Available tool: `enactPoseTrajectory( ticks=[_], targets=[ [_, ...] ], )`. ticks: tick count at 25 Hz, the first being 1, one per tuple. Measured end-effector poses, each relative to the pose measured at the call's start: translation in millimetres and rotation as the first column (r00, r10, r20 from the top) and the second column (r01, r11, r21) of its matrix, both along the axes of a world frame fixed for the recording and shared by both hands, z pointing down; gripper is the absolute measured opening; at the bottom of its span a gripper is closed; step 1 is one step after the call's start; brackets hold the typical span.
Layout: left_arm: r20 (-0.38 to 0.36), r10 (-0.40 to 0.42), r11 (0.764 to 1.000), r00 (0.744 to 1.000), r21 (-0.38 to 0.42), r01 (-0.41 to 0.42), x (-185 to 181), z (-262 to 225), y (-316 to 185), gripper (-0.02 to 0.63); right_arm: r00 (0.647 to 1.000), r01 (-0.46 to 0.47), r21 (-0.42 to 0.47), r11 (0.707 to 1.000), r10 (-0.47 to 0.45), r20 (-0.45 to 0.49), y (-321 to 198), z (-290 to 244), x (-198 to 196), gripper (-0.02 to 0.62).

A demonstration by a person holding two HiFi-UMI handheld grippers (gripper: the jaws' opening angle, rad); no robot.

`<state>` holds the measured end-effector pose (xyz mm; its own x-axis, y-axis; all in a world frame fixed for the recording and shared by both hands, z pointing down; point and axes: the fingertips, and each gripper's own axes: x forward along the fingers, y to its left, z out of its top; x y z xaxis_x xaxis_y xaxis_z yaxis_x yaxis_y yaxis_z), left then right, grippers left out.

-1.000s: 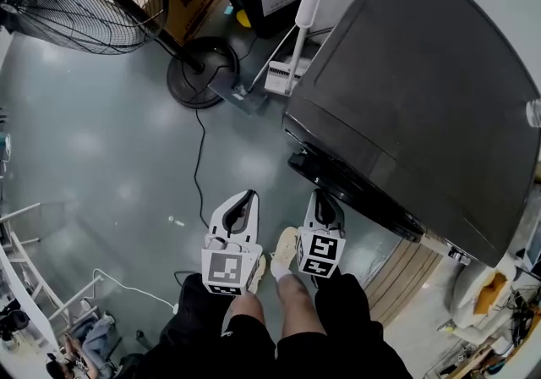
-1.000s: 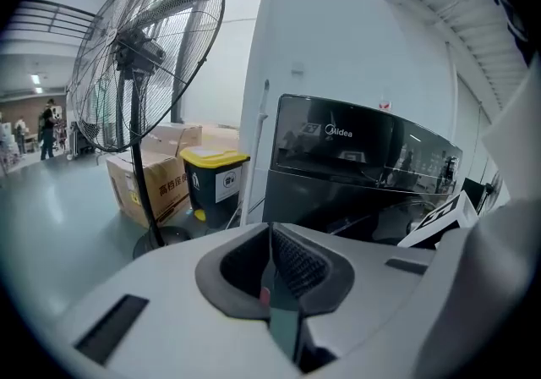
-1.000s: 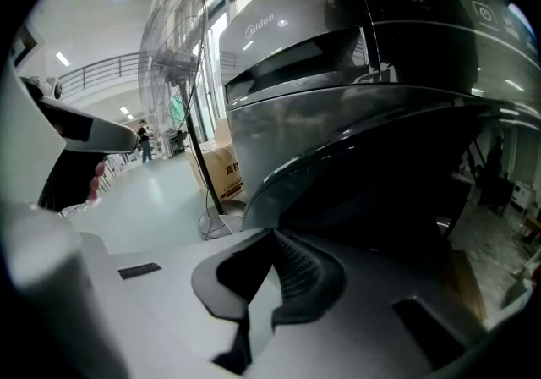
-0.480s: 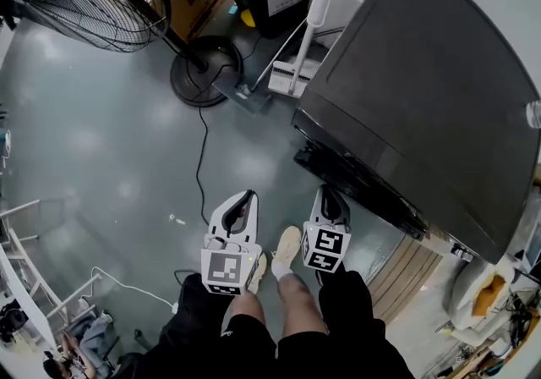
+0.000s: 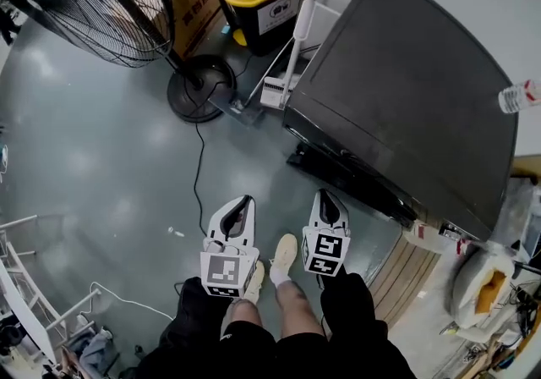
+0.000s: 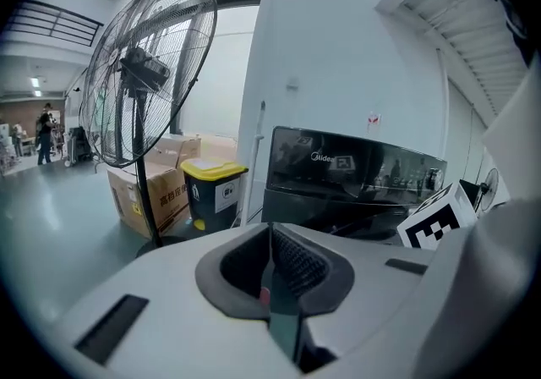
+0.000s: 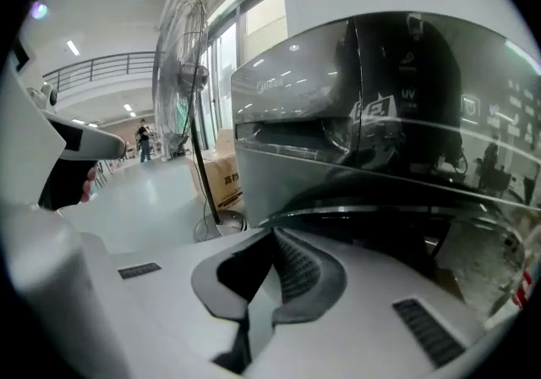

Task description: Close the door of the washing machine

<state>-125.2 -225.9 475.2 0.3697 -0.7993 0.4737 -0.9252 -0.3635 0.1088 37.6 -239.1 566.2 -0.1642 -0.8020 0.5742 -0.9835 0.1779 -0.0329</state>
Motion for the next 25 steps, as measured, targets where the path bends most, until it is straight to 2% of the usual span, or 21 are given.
enactPoseTrajectory(
  ticks=[9,14,21,25],
  targets=[
    [-0.014,0.048,0.996,0.999,0.075,-0.047,-3,-76,34,0.031,1.0,0.007,0.082,0.997,-0.007,0.009,36,-90,-6,0.017],
    [-0.016,0.093,0.987,0.996,0.132,-0.09,-3,-131,57,0.031,1.0,-0.006,0.151,0.989,0.005,0.006,64,-157,-6,0.017],
    [-0.017,0.215,0.949,0.976,0.241,-0.205,16,-211,80,0.031,0.998,-0.067,0.267,0.961,0.067,0.008,104,-250,3,0.017],
    [-0.019,0.272,0.924,0.962,0.283,-0.256,26,-256,116,0.031,0.995,-0.097,0.319,0.943,0.103,-0.002,145,-302,11,0.017]
  ],
)
